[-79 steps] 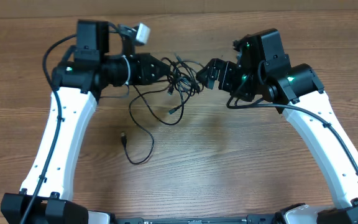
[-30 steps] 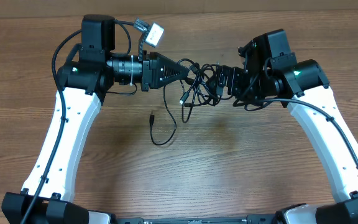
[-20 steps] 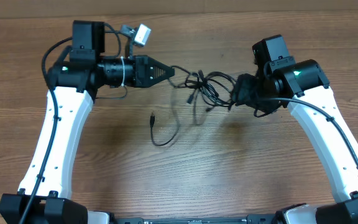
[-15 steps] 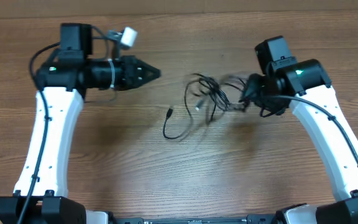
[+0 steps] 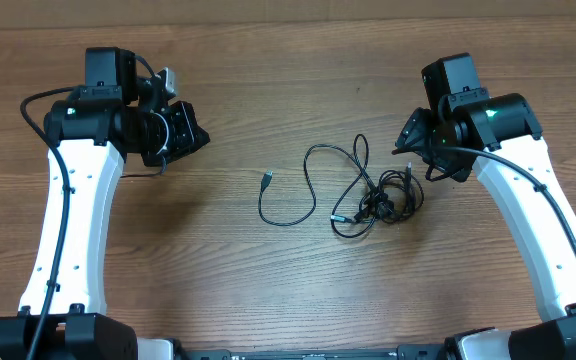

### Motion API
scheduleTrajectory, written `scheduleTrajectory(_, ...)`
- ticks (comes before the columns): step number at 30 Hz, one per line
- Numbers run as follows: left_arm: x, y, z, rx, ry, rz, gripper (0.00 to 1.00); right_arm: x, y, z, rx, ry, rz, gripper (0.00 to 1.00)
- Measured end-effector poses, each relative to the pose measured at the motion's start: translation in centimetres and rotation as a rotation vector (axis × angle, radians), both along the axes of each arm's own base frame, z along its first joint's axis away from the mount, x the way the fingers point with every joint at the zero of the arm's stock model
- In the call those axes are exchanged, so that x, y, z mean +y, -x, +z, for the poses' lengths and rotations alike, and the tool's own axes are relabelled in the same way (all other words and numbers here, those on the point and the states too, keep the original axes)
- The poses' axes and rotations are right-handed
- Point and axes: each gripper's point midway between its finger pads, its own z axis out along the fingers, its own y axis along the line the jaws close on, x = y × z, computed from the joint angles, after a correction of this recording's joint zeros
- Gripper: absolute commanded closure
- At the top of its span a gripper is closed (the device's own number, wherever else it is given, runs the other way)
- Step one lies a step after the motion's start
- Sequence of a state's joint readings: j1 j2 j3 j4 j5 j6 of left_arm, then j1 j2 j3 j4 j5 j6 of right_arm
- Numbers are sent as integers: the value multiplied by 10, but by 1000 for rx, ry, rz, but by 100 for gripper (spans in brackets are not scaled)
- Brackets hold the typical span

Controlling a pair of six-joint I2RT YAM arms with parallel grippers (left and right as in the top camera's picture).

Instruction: Untangle cables

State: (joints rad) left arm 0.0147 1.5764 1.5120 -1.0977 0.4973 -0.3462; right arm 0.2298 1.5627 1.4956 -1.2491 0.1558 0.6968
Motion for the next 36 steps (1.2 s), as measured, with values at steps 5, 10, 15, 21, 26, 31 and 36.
scheduleTrajectory(5,5,2,-4,18,-30,16,85,1,12,-4,55,-9,2,31)
scheduleTrajectory(10,6,3,-5,25,-38,26,66,16,30,-12,133,-67,47,30)
scheduleTrajectory(15,7,4,-6,34,-40,35,40,44,38,-30,160,-118,142,30)
scheduleTrajectory(21,8,8,-8,54,-46,36,16,68,50,-53,190,-151,208,35)
scheduleTrajectory(26,8,10,-9,62,-45,37,13,81,59,-73,207,-156,246,46)
scheduleTrajectory(31,8,10,-9,63,-45,37,12,95,60,-88,184,-165,287,52)
scheduleTrajectory(36,6,10,-9,65,-45,32,14,97,58,-93,166,-164,297,93)
